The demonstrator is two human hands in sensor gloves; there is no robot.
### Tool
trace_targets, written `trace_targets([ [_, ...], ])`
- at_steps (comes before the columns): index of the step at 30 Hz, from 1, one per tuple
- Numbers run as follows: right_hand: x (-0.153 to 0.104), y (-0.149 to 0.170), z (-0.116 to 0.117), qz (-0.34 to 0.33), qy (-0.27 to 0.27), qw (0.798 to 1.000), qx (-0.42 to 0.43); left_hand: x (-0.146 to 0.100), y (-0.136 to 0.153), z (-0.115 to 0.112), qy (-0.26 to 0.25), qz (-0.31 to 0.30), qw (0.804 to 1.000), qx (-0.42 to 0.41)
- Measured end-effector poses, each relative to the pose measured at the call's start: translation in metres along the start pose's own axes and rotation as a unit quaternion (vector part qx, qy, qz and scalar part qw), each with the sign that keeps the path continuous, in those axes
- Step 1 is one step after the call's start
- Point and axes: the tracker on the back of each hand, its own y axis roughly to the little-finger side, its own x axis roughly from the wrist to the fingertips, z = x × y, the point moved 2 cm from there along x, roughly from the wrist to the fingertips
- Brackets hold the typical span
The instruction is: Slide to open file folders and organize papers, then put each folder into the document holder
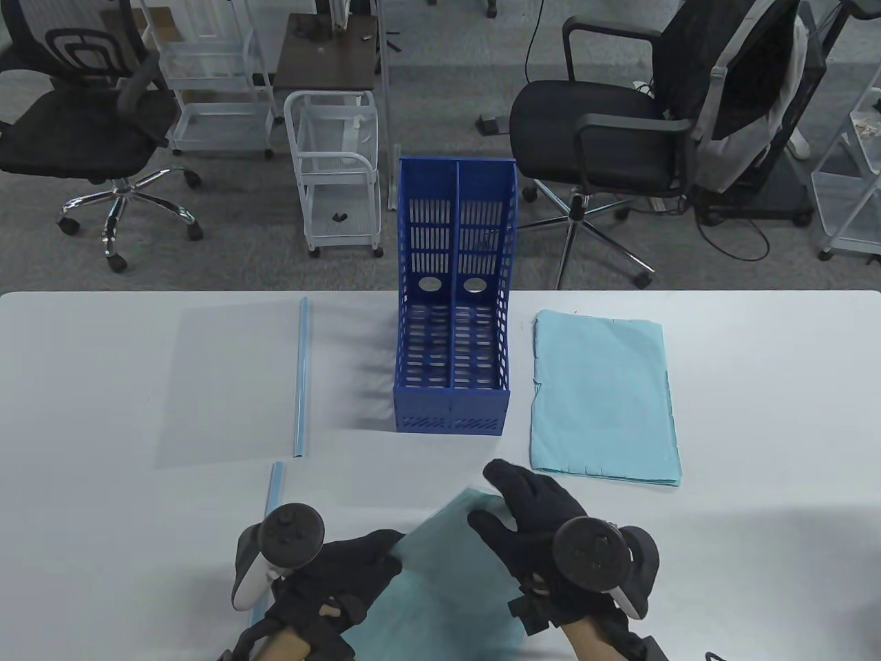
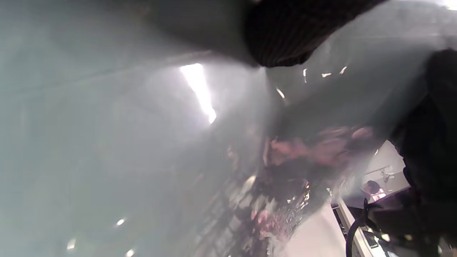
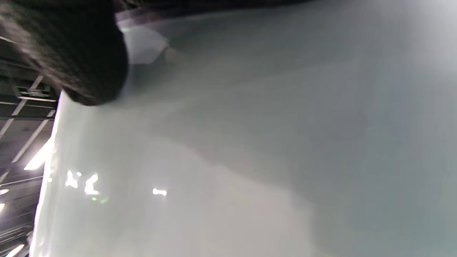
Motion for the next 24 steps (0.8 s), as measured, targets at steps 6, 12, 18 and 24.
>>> trace_targets([
  [6,0.017,-0.002,0.016,0.016,0.01,0.997,-0.078,0.002,0.006,-0.005,0.029,0.041,0.999,-0.017],
  [12,0.021,0.005,0.038,0.008,-0.005,0.996,-0.086,-0.001,0.013,0.002,0.01,0.088,0.996,0.008],
  [18,0.019,0.019,0.059,-0.009,-0.035,0.99,-0.135,-0.026,0.017,0.047,-0.131,0.158,0.976,0.07],
  [24,0.017,0.025,0.07,-0.022,-0.066,0.984,-0.167,-0.043,0.048,0.084,-0.17,0.374,0.887,0.21],
])
